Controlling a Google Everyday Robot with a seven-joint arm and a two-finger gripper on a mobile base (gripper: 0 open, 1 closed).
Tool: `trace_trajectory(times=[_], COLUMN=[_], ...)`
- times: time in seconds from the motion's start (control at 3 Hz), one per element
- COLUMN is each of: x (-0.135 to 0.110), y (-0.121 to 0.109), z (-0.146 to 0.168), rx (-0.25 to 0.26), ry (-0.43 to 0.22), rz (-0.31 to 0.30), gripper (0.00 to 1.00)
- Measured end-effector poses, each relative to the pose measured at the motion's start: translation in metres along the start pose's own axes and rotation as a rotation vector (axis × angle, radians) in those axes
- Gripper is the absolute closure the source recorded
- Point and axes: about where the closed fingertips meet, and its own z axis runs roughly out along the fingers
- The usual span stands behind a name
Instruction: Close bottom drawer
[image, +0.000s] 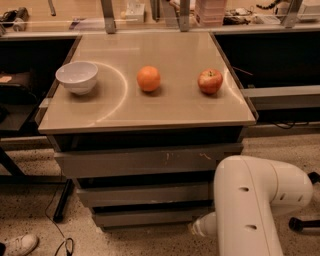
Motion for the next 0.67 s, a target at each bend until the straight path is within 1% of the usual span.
trace_trajectory(times=[0.33,0.67], x=[0.058,0.095], y=[0.001,0.016], z=[-0.041,-0.051], rx=[0.012,-0.007], ry=[0.102,0.167], rz=[0.098,0.103], gripper=[1.00,0.81])
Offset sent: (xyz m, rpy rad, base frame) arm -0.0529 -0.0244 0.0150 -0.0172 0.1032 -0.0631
